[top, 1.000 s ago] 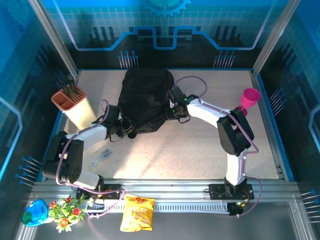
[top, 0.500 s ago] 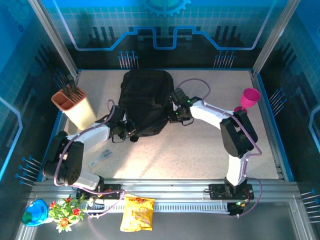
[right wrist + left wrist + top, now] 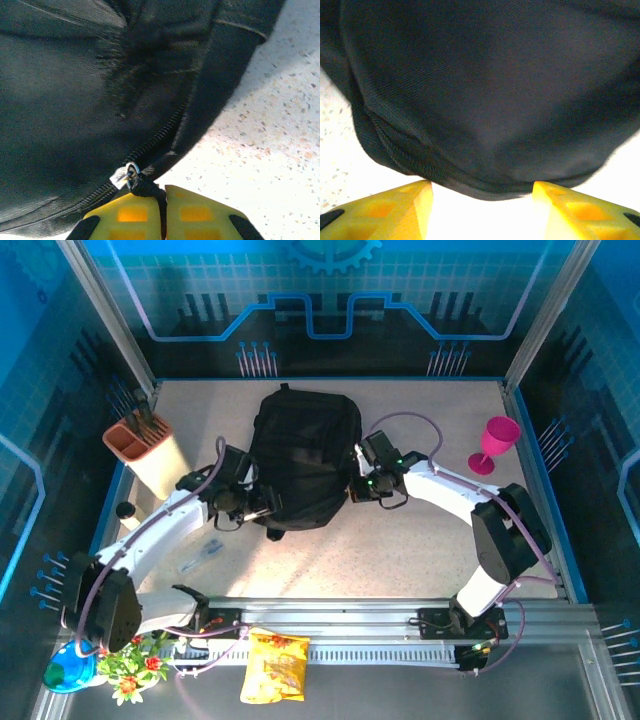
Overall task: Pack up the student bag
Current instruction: Move the student bag to the center of the table.
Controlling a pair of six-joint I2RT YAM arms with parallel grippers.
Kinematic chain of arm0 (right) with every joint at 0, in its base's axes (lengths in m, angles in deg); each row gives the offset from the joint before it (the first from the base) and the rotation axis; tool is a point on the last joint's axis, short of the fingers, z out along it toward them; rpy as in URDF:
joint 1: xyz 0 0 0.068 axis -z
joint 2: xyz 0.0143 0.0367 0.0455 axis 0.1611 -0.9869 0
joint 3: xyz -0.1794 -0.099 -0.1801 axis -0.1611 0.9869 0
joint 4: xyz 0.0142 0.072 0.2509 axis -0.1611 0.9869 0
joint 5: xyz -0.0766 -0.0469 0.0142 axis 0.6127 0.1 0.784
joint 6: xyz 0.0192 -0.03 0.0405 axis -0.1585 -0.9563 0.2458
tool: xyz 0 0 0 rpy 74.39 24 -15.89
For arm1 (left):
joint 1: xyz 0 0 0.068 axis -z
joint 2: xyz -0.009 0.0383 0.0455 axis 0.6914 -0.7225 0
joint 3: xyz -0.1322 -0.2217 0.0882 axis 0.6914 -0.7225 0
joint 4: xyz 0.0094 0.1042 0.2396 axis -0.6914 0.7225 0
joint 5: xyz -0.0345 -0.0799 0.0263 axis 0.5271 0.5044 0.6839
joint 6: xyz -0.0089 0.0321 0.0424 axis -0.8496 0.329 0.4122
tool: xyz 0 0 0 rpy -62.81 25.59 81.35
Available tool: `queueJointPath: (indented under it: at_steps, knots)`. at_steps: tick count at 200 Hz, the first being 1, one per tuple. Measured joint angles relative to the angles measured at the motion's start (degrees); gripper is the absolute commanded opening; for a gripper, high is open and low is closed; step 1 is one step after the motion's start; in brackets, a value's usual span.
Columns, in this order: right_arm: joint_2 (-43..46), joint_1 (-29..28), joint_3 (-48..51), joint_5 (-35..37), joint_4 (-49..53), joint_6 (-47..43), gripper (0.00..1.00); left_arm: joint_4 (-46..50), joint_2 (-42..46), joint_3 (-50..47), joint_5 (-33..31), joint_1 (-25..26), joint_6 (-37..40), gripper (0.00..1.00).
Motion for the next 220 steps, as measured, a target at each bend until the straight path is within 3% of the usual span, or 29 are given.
queueJointPath:
  at_steps: [48,88,121,220]
  knots:
    - [0.5,1.0,-0.1,-4.3,-1.1,0.8,0.20,-7.5,-3.7,2.6,2.8,4.6,0.5,0.55]
    - [2.5,2.7,3.1,-7.1,-3.1,2.6,0.10,-13.1,-12.9,4.4,5.2,8.1,0.8,0.53]
    - [2.6,2.7,3.1,-7.3,-4.6,3.6,0.22,-15.5,-16.7,5.8,6.6,9.8,1.6,0.52]
    - [4.0,2.8,3.2,-1.3,-7.2,5.4,0.32,-17.8,-20.1,6.1,8.1,12.7,3.1,0.47]
